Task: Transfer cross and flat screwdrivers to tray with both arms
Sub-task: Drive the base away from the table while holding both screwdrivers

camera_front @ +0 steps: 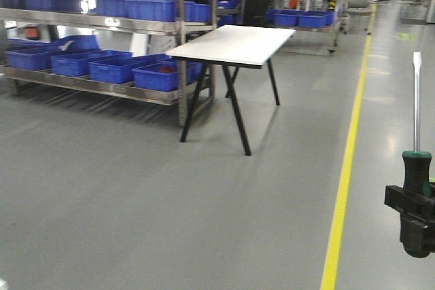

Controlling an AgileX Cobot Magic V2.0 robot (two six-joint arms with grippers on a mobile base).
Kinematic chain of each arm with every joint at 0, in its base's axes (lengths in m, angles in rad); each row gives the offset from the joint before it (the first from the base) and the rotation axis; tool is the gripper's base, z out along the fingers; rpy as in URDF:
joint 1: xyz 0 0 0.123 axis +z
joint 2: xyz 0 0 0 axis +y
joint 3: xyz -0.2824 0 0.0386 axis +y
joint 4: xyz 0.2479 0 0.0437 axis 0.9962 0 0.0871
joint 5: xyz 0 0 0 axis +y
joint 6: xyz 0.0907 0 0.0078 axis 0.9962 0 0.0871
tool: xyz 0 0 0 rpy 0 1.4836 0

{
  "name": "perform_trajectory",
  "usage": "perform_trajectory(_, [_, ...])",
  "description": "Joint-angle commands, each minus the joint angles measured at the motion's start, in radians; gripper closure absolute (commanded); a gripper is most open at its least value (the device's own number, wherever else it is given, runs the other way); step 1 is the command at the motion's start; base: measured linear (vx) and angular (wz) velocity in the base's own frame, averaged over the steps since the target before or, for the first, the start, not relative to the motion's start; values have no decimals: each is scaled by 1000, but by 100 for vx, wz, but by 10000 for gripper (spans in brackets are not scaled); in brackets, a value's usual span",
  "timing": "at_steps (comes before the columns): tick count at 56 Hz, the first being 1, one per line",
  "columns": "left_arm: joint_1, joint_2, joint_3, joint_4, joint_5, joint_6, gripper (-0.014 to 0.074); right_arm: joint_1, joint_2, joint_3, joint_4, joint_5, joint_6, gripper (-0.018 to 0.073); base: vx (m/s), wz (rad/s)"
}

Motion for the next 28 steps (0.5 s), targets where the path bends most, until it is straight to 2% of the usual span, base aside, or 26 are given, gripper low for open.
perform_trajectory(1, [-4, 1, -30, -13, -101, 1, 599, 0, -5, -29, 10, -86, -5, 567, 24, -41])
perform_trajectory(13, [-4, 1, -30, -13, -100, 1, 599, 0, -5, -29, 10, -86, -5, 567, 29, -28])
perform_trajectory(28, [-4, 1, -30, -13, -100, 1, 599, 0, -5, -29, 10, -86, -5, 567, 39, -5])
